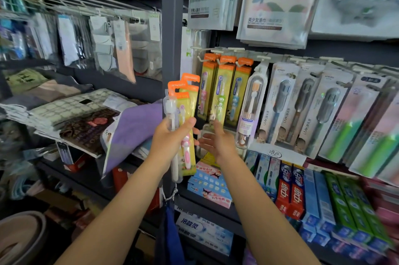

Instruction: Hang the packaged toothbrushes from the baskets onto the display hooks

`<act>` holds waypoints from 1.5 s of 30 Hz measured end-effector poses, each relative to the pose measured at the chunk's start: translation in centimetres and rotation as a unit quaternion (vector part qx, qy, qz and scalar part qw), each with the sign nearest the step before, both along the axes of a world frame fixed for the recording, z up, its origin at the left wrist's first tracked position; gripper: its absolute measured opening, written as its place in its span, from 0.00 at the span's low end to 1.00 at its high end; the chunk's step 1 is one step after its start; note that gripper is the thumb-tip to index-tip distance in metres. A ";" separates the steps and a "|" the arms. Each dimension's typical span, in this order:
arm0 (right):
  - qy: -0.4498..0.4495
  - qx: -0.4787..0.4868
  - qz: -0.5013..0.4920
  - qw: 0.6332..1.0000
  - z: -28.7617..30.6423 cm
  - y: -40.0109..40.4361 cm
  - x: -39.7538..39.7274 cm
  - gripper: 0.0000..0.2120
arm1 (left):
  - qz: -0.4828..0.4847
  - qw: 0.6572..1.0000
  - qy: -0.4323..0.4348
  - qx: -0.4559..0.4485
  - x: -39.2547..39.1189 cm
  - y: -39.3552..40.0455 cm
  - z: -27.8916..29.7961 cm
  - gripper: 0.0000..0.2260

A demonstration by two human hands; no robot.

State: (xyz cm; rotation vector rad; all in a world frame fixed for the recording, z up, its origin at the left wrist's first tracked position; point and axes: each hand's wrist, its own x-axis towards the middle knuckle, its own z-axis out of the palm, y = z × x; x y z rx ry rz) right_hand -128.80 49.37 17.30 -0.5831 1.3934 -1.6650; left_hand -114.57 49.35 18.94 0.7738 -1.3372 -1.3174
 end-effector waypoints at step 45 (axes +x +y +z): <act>0.231 -0.168 -0.128 0.950 -0.9 5.2 -1.6 0.09 | -0.002 0.999 -0.039 0.027 -2.2 0.7 -0.8 0.10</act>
